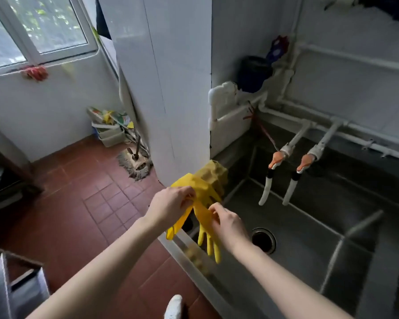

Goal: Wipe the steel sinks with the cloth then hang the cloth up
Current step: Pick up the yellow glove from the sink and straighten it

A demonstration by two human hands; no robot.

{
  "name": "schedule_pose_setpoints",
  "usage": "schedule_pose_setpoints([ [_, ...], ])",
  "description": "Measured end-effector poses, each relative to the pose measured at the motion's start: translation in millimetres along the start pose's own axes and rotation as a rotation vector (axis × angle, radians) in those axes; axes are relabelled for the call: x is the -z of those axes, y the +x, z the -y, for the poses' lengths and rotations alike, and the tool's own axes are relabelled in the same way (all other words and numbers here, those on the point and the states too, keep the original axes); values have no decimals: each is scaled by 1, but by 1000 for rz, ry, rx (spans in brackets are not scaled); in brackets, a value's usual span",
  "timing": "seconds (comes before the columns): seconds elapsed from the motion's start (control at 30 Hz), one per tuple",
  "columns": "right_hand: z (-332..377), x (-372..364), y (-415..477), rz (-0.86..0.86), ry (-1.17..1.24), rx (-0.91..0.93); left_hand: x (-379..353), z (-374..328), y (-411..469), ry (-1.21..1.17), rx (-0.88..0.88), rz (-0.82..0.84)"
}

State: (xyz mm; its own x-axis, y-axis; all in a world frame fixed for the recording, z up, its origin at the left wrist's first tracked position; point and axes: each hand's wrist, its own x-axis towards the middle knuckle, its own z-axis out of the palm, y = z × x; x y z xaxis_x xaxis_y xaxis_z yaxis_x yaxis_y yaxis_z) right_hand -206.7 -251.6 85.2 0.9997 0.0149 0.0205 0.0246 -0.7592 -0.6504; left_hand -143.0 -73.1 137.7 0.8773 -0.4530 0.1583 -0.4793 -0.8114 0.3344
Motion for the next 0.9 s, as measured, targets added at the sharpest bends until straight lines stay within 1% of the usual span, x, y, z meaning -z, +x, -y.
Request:
schedule_pose_setpoints([
  [0.07, 7, -14, 22, 29, -29, -39, 0, 36, 24, 37, -63, 78],
  [0.2, 17, -35, 72, 27, -46, -101, -3, 96, 79, 76, -139, 206],
  [0.27, 17, -43, 97, 32, -40, -164, -9, 116, 108, 94, -158, 259],
  [0.43, 5, -55, 147, 91, -76, -327, -39, 150, 171, 84, -178, 453],
  [0.5, -1, -59, 161, 71, -116, -361, -54, 159, 186, 116, -216, 453],
  [0.6, -10, -70, 172, 32, -155, -408, -75, 171, 193, 187, -295, 370],
  [0.63, -11, -75, 173, 18, -170, -427, -81, 175, 193, 190, -294, 358],
  [0.7, -14, -83, 170, -25, -195, -454, -90, 184, 188, 117, -261, 332],
  [0.8, -10, -93, 157, -89, -232, -429, -96, 188, 170, -117, -255, 296],
  [0.87, -3, -101, 144, -132, -256, -370, -96, 187, 150, -236, -267, 334],
  [0.9, 0, -106, 139, -139, -255, -351, -96, 186, 141, -250, -268, 387],
])
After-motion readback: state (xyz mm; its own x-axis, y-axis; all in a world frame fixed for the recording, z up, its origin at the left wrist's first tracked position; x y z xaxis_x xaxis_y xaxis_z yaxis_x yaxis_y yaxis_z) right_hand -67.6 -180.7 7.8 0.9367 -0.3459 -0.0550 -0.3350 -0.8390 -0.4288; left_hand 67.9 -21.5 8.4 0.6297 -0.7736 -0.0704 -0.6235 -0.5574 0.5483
